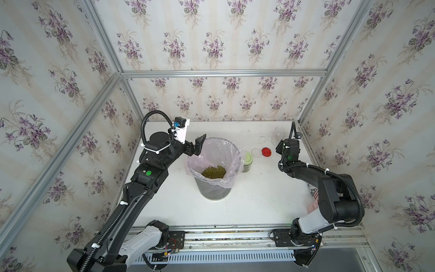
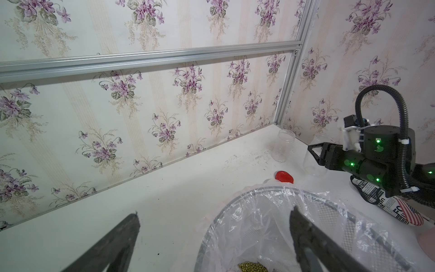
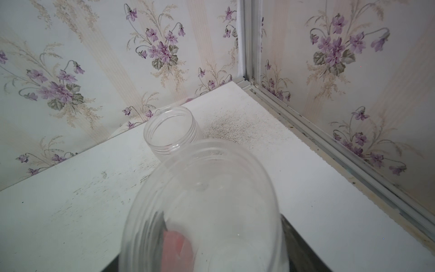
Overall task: Empty moldy mung beans from jars
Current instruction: Place the jar at the center of the board.
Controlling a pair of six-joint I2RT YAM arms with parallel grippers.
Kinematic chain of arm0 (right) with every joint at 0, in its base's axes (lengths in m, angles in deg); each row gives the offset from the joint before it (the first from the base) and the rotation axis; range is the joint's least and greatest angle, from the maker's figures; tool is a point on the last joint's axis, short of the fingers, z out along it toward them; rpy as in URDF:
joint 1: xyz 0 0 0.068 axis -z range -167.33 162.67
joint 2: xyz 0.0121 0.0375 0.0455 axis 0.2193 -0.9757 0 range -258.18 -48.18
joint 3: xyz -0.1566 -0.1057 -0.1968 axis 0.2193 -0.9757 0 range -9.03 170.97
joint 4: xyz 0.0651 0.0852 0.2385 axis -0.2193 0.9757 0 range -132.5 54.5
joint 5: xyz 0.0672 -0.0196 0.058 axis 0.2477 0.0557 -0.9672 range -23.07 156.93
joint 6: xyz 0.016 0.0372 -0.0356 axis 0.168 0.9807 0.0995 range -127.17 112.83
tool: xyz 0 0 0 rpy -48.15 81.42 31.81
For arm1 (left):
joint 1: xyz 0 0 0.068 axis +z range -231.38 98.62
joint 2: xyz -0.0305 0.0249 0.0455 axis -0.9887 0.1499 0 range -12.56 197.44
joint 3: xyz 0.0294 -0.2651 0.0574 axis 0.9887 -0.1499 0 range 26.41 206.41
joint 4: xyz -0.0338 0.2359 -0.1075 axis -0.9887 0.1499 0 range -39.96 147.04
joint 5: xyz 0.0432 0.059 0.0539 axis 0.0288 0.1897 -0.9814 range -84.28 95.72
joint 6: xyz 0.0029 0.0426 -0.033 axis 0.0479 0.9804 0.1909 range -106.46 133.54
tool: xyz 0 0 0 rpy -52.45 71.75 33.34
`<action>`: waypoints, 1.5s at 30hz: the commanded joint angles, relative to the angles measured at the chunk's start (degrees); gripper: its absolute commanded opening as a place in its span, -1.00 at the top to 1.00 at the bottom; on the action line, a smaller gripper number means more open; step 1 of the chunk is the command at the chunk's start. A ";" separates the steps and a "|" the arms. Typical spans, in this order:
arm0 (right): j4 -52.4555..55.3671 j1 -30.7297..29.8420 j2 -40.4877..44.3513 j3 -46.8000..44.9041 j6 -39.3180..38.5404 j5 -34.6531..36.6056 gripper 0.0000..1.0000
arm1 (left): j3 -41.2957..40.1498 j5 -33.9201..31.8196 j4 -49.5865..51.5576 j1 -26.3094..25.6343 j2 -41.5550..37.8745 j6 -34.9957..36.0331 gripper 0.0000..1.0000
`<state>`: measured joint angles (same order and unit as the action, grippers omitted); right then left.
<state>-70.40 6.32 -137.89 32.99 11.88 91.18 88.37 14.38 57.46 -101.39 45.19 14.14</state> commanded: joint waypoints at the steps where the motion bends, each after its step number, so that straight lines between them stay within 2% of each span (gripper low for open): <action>1: -6.55 0.20 -0.76 -0.89 -1.99 -2.68 -0.15 | -0.14 -0.52 -0.67 0.00 -0.14 -0.52 -0.99; 10: -9.84 0.83 -2.15 -1.62 -4.44 -6.34 -0.15 | 0.01 -0.41 -0.73 0.04 -0.41 -0.86 -0.99; 19: 8.05 0.90 -5.92 7.86 -2.45 -8.62 -0.15 | -0.02 -0.32 -0.77 0.03 -0.61 -1.05 -0.99; 27: 21.02 0.90 -0.66 8.80 0.11 -10.55 -0.14 | 0.09 -0.18 -0.72 0.04 -0.63 -1.22 -0.99; 30: 20.07 0.90 0.49 7.22 -0.17 -9.64 -0.14 | 0.09 -0.05 -0.74 -0.01 -0.93 -1.39 -0.99; 35: 22.46 0.90 0.06 8.89 0.10 -12.04 -0.14 | -0.04 -0.37 -0.73 0.00 -0.80 -1.34 -0.99; 45: 20.42 0.90 0.53 6.88 0.64 -10.54 -0.14 | -0.08 -0.61 -0.74 0.05 -1.15 -1.18 -0.99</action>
<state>-48.00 7.22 -137.52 40.33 11.57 79.77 88.37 14.23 58.03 -101.35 44.32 13.51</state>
